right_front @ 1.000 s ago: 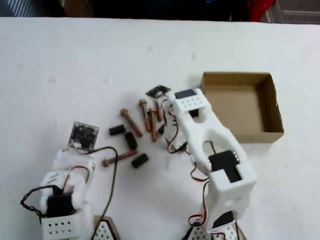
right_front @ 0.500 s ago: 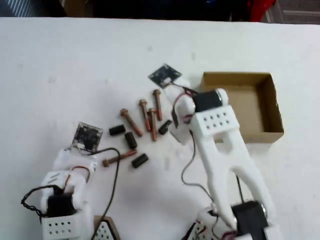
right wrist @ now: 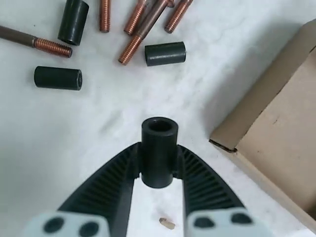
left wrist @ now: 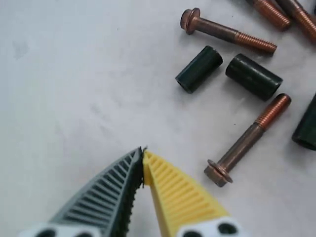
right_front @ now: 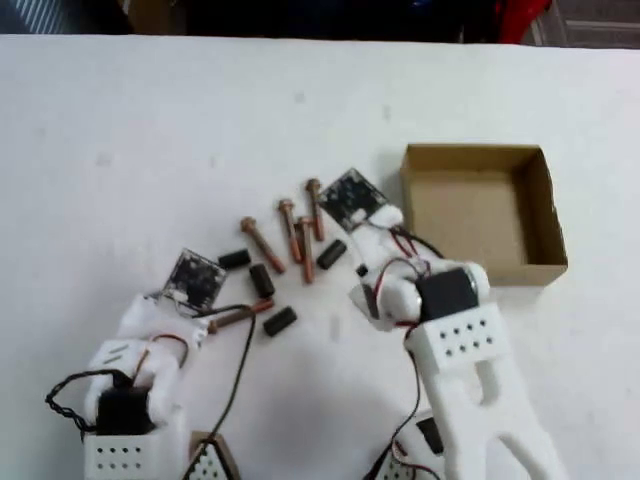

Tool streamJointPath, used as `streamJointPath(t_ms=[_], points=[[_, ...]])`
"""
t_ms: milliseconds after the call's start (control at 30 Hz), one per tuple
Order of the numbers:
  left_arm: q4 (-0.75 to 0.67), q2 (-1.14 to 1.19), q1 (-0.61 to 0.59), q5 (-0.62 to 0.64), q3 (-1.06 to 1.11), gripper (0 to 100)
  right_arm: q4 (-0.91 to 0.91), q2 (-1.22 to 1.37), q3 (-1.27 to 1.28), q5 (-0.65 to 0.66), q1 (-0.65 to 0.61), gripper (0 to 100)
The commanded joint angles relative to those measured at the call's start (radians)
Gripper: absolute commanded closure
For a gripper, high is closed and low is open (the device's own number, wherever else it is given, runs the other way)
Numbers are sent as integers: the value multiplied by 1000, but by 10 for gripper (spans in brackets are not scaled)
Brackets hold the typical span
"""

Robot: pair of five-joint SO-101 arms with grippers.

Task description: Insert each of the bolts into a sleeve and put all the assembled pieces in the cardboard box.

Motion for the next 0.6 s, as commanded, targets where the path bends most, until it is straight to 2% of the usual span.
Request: streamJointPath(t_ms=[0,233,567], points=[[25,-5,10,-23,-126,974,-97,-88,74,6,10,981],[78,35,8,-68,-310,976,-205,-122,193,6,10,981],[-11,630,16,-61,-594,973,-398,-122,341,6,10,981]])
